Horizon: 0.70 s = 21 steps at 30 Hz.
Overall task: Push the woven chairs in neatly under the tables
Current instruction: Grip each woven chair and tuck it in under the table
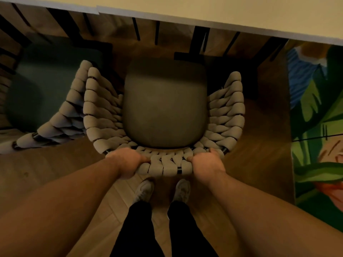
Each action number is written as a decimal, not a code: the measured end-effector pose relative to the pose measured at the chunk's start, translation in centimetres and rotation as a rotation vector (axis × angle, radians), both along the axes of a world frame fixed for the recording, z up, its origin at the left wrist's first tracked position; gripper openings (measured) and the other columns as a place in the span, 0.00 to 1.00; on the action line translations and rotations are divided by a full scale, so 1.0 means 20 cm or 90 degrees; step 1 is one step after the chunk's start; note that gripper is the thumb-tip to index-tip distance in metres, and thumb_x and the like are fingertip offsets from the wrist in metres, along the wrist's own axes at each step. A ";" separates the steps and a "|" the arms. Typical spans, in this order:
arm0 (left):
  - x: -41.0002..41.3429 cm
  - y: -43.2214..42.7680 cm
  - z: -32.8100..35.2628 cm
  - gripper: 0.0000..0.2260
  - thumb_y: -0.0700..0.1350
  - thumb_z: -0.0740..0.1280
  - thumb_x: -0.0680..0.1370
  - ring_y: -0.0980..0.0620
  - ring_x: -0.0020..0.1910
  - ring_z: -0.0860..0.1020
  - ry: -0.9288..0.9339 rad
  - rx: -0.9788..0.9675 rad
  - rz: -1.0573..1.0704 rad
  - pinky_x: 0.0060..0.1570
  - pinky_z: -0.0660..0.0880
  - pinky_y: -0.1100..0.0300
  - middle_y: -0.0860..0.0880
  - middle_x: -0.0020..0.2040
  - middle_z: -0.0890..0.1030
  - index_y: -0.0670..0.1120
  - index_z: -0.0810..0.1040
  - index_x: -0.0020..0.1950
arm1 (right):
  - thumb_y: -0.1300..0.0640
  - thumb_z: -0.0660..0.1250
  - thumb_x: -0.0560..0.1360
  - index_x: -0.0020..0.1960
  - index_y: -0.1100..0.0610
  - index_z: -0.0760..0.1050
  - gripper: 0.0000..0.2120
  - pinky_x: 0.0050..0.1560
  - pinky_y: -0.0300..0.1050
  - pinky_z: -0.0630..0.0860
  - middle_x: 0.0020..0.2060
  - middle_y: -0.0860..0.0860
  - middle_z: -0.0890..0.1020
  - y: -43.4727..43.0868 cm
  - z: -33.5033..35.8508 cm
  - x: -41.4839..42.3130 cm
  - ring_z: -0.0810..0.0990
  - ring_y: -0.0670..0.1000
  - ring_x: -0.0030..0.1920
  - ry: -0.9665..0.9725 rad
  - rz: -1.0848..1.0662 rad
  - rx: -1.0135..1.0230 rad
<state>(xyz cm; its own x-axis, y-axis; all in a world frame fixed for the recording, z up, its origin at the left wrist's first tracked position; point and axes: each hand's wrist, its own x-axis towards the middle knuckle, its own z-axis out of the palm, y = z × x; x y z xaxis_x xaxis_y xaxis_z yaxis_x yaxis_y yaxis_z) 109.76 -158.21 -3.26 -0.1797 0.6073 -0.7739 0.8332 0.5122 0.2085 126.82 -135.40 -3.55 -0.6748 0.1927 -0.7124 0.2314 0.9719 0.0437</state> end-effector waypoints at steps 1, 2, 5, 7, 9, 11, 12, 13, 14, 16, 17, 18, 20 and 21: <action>0.00 0.00 0.00 0.28 0.46 0.66 0.82 0.51 0.57 0.79 0.001 -0.002 0.008 0.58 0.80 0.47 0.57 0.62 0.81 0.72 0.65 0.75 | 0.56 0.59 0.86 0.73 0.43 0.76 0.19 0.81 0.63 0.55 0.63 0.49 0.84 0.00 0.00 0.00 0.79 0.54 0.68 0.008 -0.011 -0.001; -0.01 -0.01 0.00 0.28 0.45 0.66 0.82 0.50 0.59 0.79 0.006 -0.001 0.009 0.58 0.80 0.47 0.56 0.63 0.80 0.72 0.64 0.75 | 0.56 0.59 0.86 0.73 0.44 0.76 0.19 0.81 0.63 0.55 0.62 0.49 0.84 -0.01 0.01 0.01 0.80 0.54 0.67 0.013 -0.019 -0.001; -0.02 -0.04 0.00 0.29 0.44 0.66 0.83 0.49 0.61 0.79 0.016 -0.020 -0.006 0.58 0.80 0.47 0.55 0.65 0.80 0.70 0.64 0.77 | 0.57 0.61 0.85 0.73 0.44 0.76 0.19 0.82 0.64 0.55 0.61 0.50 0.84 -0.07 0.00 0.03 0.80 0.54 0.66 -0.007 -0.027 -0.021; -0.02 -0.06 0.00 0.29 0.44 0.66 0.83 0.49 0.61 0.79 0.028 -0.027 -0.028 0.58 0.80 0.48 0.55 0.65 0.80 0.70 0.64 0.78 | 0.57 0.61 0.85 0.73 0.45 0.76 0.19 0.82 0.64 0.56 0.60 0.50 0.84 -0.11 -0.02 0.03 0.81 0.55 0.65 -0.009 -0.028 -0.021; -0.05 -0.06 0.00 0.28 0.45 0.66 0.83 0.49 0.59 0.79 0.031 -0.032 -0.038 0.58 0.81 0.47 0.55 0.64 0.80 0.70 0.64 0.78 | 0.57 0.62 0.84 0.74 0.44 0.75 0.19 0.82 0.65 0.55 0.61 0.49 0.84 -0.11 -0.02 0.01 0.80 0.55 0.66 -0.020 -0.032 -0.023; -0.05 -0.06 0.00 0.29 0.45 0.66 0.83 0.49 0.58 0.79 0.030 -0.041 -0.033 0.56 0.81 0.46 0.55 0.64 0.79 0.71 0.63 0.77 | 0.56 0.62 0.84 0.75 0.44 0.74 0.20 0.82 0.65 0.54 0.62 0.49 0.84 -0.11 -0.02 0.01 0.79 0.55 0.67 -0.029 -0.034 -0.025; -0.05 -0.06 0.01 0.29 0.45 0.66 0.83 0.48 0.59 0.79 0.031 -0.047 -0.030 0.56 0.82 0.46 0.55 0.65 0.79 0.72 0.62 0.77 | 0.56 0.62 0.84 0.75 0.44 0.74 0.21 0.82 0.65 0.54 0.63 0.49 0.84 -0.11 -0.02 0.01 0.79 0.55 0.68 -0.031 -0.035 -0.021; -0.05 -0.05 0.01 0.30 0.46 0.66 0.83 0.48 0.59 0.78 0.033 -0.050 -0.028 0.56 0.81 0.45 0.55 0.65 0.79 0.72 0.62 0.77 | 0.56 0.62 0.84 0.75 0.44 0.74 0.21 0.82 0.65 0.53 0.63 0.49 0.83 -0.11 -0.02 0.01 0.79 0.55 0.69 -0.032 -0.037 -0.017; -0.04 -0.05 0.01 0.30 0.46 0.66 0.83 0.48 0.60 0.78 0.038 -0.056 -0.028 0.56 0.81 0.45 0.55 0.66 0.79 0.73 0.62 0.77 | 0.56 0.62 0.84 0.75 0.44 0.74 0.21 0.82 0.65 0.53 0.64 0.49 0.83 -0.12 -0.01 0.00 0.78 0.55 0.70 -0.034 -0.038 -0.012; -0.04 -0.05 0.02 0.29 0.46 0.66 0.83 0.47 0.62 0.78 0.053 -0.061 -0.022 0.56 0.81 0.46 0.54 0.67 0.79 0.72 0.62 0.77 | 0.56 0.61 0.85 0.75 0.43 0.74 0.20 0.82 0.64 0.53 0.67 0.49 0.82 -0.13 0.00 -0.01 0.78 0.55 0.71 -0.036 -0.045 -0.014; -0.03 -0.04 0.02 0.29 0.46 0.66 0.83 0.46 0.64 0.78 0.062 -0.063 -0.023 0.55 0.80 0.47 0.54 0.68 0.78 0.71 0.62 0.78 | 0.56 0.61 0.85 0.75 0.43 0.75 0.20 0.82 0.64 0.53 0.67 0.49 0.82 -0.13 0.01 -0.01 0.77 0.55 0.71 -0.036 -0.048 -0.017; -0.02 -0.04 0.03 0.29 0.46 0.66 0.83 0.46 0.65 0.78 0.072 -0.065 -0.023 0.54 0.79 0.48 0.53 0.69 0.78 0.70 0.62 0.78 | 0.56 0.61 0.85 0.74 0.44 0.75 0.20 0.82 0.63 0.54 0.67 0.49 0.82 -0.13 0.01 -0.01 0.77 0.55 0.71 -0.033 -0.050 -0.020; 0.00 -0.04 0.04 0.28 0.46 0.66 0.84 0.46 0.65 0.79 0.094 -0.063 -0.033 0.53 0.78 0.50 0.53 0.70 0.78 0.67 0.62 0.79 | 0.56 0.64 0.83 0.71 0.45 0.76 0.18 0.82 0.62 0.55 0.65 0.50 0.82 -0.12 0.04 0.00 0.77 0.55 0.70 -0.017 -0.054 -0.026; 0.01 -0.04 0.05 0.27 0.45 0.66 0.83 0.47 0.64 0.79 0.096 -0.060 -0.037 0.54 0.78 0.51 0.53 0.69 0.78 0.65 0.64 0.79 | 0.55 0.65 0.83 0.70 0.45 0.77 0.17 0.82 0.61 0.55 0.64 0.50 0.82 -0.12 0.05 0.01 0.77 0.55 0.70 -0.005 -0.059 -0.032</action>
